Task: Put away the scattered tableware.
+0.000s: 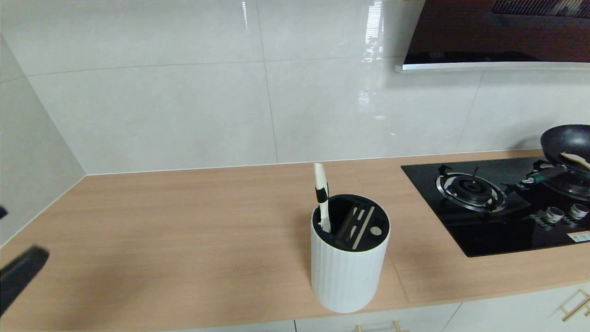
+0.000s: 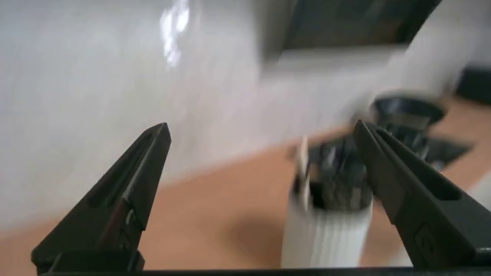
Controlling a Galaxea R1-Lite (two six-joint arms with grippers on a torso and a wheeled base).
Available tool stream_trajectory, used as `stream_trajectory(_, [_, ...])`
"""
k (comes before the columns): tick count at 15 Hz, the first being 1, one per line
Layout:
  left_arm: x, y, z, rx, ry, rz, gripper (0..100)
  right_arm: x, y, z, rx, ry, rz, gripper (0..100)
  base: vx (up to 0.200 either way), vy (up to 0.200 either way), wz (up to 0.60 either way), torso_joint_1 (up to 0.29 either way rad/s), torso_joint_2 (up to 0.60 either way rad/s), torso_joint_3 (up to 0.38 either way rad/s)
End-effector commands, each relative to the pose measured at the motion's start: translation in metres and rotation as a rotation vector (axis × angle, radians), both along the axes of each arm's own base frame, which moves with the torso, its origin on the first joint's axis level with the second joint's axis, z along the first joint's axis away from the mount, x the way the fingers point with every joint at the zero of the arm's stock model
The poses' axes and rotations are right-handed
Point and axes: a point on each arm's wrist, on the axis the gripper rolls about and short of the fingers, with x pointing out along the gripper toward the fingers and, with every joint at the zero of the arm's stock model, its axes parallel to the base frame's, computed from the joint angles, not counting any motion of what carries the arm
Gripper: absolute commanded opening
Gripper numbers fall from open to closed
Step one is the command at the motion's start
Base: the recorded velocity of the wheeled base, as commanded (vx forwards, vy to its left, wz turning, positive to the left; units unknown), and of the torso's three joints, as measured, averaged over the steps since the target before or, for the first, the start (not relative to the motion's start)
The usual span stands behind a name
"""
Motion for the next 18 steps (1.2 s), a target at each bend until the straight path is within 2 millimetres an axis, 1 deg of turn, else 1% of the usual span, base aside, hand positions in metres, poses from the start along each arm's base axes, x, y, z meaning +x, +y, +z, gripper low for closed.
stream_trajectory(1, [-0.085, 0.025, -0.042, -0.015, -0.059, 0.145, 100, -0.067, -0.028, -0.032, 0.002, -0.074, -0.143, 100, 0.0, 0.0, 0.0, 0.0, 0.0, 0.0])
stream_trajectory(3, [-0.082, 0.022, -0.044, -0.055, -0.051, 0.26, 100, -0.084, -0.029, -0.051, -0.009, -0.058, -0.232, 100, 0.0, 0.0, 0.0, 0.0, 0.0, 0.0])
stream_trajectory(4, [-0.082, 0.02, -0.045, -0.056, -0.055, 0.289, 100, -0.087, -0.028, -0.064, -0.025, -0.033, -0.275, 100, 0.0, 0.0, 0.0, 0.0, 0.0, 0.0])
stream_trajectory(5, [-0.081, 0.016, -0.05, -0.028, -0.056, 0.344, 100, -0.095, -0.024, -0.084, -0.057, -0.034, -0.315, 100, 0.0, 0.0, 0.0, 0.0, 0.0, 0.0])
stream_trajectory(6, [-0.084, 0.014, -0.056, -0.012, -0.071, 0.357, 100, -0.099, -0.022, -0.094, -0.067, -0.042, -0.328, 100, 0.0, 0.0, 0.0, 0.0, 0.0, 0.0])
stream_trajectory(7, [-0.083, 0.012, -0.073, 0.013, -0.063, 0.368, 100, -0.097, -0.022, -0.107, -0.075, -0.026, -0.339, 100, 0.0, 0.0, 0.0, 0.0, 0.0, 0.0])
stream_trajectory(8, [-0.073, 0.014, -0.089, 0.022, -0.026, 0.423, 100, -0.091, -0.023, -0.118, -0.074, 0.009, -0.377, 100, 0.0, 0.0, 0.0, 0.0, 0.0, 0.0])
stream_trajectory(9, [-0.067, 0.015, -0.1, 0.026, -0.02, 0.477, 100, -0.085, -0.023, -0.132, -0.074, 0.046, -0.398, 100, 0.0, 0.0, 0.0, 0.0, 0.0, 0.0])
stream_trajectory(10, [-0.059, 0.015, -0.116, 0.064, -0.01, 0.493, 100, -0.079, -0.023, -0.149, -0.078, 0.086, -0.396, 100, 0.0, 0.0, 0.0, 0.0, 0.0, 0.0])
stream_trajectory(11, [-0.057, 0.015, -0.126, 0.093, 0.027, 0.503, 100, -0.079, -0.023, -0.15, -0.046, 0.094, -0.386, 100, 0.0, 0.0, 0.0, 0.0, 0.0, 0.0])
stream_trajectory(13, [-0.056, 0.016, -0.137, 0.135, 0.135, 0.527, 100, -0.078, -0.022, -0.151, -0.001, 0.095, -0.341, 100, 0.0, 0.0, 0.0, 0.0, 0.0, 0.0])
stream_trajectory(15, [-0.056, 0.015, -0.141, 0.152, 0.188, 0.495, 100, -0.078, -0.021, -0.151, -0.004, 0.094, -0.297, 100, 0.0, 0.0, 0.0, 0.0, 0.0, 0.0])
stream_trajectory(16, [-0.056, 0.015, -0.143, 0.151, 0.195, 0.491, 100, -0.078, -0.02, -0.151, 0.003, 0.096, -0.239, 100, 0.0, 0.0, 0.0, 0.0, 0.0, 0.0])
stream_trajectory(17, [-0.056, 0.015, -0.143, 0.139, 0.197, 0.49, 100, -0.077, -0.017, -0.155, -0.002, 0.137, -0.099, 100, 0.0, 0.0, 0.0, 0.0, 0.0, 0.0])
stream_trajectory(18, [-0.056, 0.015, -0.143, 0.113, 0.203, 0.489, 100, -0.078, -0.016, -0.157, -0.01, 0.156, -0.059, 100, 0.0, 0.0, 0.0, 0.0, 0.0, 0.0])
